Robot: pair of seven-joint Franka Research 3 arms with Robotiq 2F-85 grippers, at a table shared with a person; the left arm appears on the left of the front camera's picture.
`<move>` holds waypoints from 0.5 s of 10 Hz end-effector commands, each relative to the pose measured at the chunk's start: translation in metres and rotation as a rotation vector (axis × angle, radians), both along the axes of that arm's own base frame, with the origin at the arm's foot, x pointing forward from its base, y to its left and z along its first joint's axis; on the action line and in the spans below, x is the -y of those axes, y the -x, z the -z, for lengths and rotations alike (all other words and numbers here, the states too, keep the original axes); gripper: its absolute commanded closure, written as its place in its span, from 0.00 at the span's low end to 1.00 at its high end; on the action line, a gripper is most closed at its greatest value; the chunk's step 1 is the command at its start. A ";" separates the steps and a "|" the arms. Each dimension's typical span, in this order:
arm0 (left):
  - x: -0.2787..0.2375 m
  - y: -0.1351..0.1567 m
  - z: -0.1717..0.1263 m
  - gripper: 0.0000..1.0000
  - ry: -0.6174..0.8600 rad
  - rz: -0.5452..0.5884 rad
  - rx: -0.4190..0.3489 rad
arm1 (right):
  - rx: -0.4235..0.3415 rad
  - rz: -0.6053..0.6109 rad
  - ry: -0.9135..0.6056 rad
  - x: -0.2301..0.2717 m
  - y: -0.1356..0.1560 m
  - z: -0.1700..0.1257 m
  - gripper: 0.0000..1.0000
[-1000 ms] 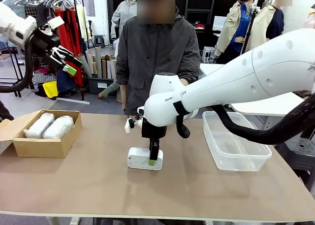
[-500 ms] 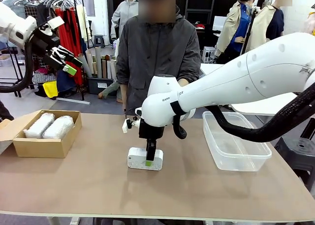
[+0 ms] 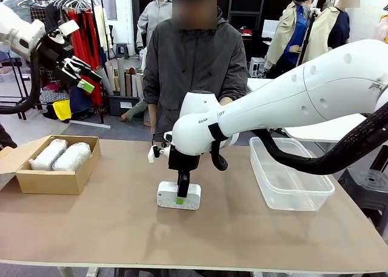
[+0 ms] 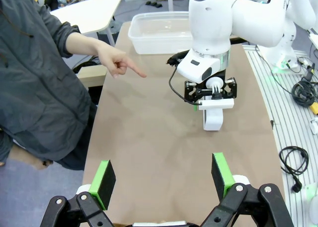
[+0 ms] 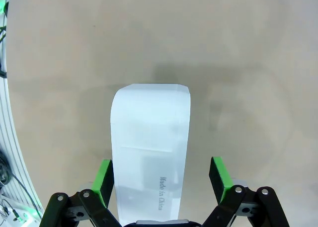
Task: Separate and place wrapped and unwrapped clocks.
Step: Pick up the Digital clock indicated by the person.
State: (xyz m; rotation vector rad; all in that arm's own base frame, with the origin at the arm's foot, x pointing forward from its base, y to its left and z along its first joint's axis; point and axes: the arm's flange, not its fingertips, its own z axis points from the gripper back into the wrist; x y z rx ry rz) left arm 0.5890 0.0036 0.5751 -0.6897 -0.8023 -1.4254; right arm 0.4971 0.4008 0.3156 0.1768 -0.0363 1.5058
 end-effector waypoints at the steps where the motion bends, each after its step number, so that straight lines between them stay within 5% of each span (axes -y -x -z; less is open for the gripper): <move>1: 0.000 0.002 0.000 0.00 -0.009 -0.004 0.004 | 0.001 0.000 -0.001 0.000 0.000 -0.001 0.00; 5: 0.000 0.002 0.000 0.00 -0.009 -0.004 0.004 | -0.056 -0.031 -0.053 -0.002 0.008 -0.020 0.79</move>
